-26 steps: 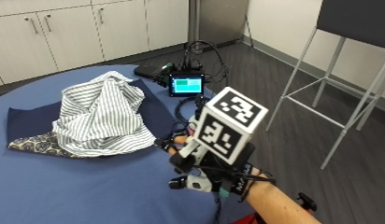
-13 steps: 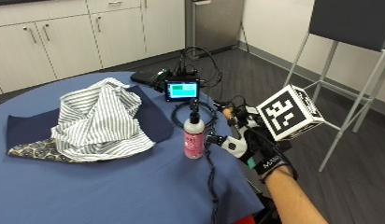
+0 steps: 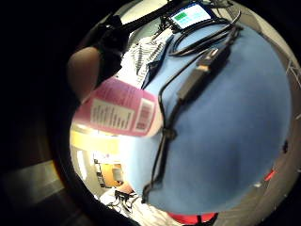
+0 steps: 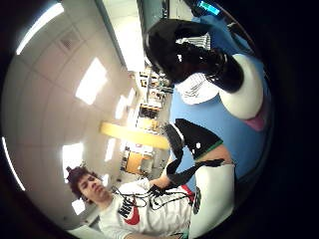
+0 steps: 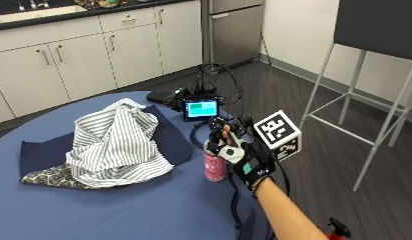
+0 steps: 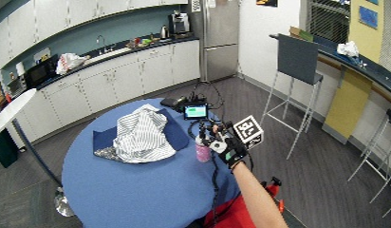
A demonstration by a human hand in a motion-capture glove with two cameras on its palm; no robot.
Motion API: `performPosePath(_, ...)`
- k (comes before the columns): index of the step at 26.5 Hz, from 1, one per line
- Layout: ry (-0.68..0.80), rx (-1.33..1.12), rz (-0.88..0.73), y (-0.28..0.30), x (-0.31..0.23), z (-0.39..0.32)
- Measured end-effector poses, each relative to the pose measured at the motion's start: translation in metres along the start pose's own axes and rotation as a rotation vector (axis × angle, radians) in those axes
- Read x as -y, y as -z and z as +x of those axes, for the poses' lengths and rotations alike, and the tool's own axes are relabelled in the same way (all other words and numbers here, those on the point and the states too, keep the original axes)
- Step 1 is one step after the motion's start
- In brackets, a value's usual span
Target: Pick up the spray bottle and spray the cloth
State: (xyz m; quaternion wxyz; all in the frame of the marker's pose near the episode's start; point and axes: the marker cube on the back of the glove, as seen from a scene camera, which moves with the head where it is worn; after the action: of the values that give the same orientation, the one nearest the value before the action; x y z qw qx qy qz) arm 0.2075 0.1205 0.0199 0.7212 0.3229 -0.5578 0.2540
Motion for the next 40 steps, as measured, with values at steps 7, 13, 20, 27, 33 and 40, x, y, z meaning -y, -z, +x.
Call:
performPosePath(7,0.004,0.038,0.064,-0.013,0.009,0.003)
performPosePath(13,0.000,0.083,0.165,-0.017,0.012,0.015)
performPosePath(20,0.014,0.056,0.209,-0.020,0.014,0.018)
performPosePath(27,-0.012,0.057,0.242,-0.012,0.005,0.039)
performPosePath(33,-0.072,0.090,0.284,0.000,-0.016,0.069)
performPosePath(40,-0.143,0.128,0.290,0.015,-0.032,0.093)
